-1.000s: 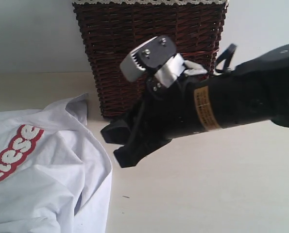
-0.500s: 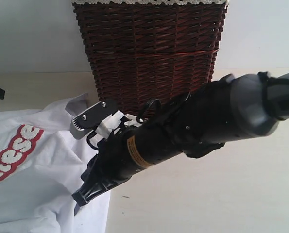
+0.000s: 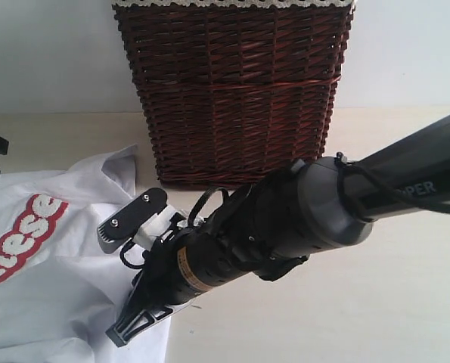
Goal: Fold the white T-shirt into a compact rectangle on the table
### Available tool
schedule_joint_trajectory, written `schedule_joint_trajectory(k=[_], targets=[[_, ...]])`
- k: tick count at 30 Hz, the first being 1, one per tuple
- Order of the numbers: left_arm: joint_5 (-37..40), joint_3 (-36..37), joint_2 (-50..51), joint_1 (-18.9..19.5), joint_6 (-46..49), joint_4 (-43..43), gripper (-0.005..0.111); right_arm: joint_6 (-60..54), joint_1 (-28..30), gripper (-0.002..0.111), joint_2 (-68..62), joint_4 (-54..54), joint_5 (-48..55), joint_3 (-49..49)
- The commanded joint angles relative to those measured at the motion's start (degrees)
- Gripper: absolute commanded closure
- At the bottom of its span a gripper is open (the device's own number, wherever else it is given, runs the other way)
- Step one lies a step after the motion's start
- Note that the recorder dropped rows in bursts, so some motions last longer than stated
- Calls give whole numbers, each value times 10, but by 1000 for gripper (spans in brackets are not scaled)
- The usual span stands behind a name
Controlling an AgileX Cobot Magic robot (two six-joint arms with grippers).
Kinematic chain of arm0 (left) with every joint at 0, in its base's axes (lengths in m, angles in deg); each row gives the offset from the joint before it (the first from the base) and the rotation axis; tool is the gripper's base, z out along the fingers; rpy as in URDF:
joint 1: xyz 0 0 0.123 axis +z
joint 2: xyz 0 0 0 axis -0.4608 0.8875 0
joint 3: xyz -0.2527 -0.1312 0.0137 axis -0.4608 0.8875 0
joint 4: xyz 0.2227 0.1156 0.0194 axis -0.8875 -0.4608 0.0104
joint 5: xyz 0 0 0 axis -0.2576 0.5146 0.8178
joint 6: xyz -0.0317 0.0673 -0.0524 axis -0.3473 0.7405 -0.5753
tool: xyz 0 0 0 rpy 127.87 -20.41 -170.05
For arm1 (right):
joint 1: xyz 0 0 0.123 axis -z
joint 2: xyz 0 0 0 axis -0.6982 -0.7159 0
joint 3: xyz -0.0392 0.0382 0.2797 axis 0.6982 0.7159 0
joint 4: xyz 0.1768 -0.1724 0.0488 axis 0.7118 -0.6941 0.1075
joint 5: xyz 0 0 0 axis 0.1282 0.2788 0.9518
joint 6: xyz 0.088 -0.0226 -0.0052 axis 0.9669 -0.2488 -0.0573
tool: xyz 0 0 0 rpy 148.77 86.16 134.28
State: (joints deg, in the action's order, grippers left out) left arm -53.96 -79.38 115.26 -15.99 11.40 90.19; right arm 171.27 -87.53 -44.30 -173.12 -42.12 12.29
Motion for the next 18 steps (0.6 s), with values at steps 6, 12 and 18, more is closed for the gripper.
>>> schedule_joint_trajectory(k=[6, 12, 18], targets=[[-4, 0, -3, -2, 1, 5, 107, 11, 12, 98, 28, 0, 24, 29], [-4, 0, -3, -2, 0, 6, 107, 27, 55, 103, 55, 0, 2, 51], [-4, 0, -3, -2, 0, 9, 107, 22, 82, 103, 66, 0, -17, 63]])
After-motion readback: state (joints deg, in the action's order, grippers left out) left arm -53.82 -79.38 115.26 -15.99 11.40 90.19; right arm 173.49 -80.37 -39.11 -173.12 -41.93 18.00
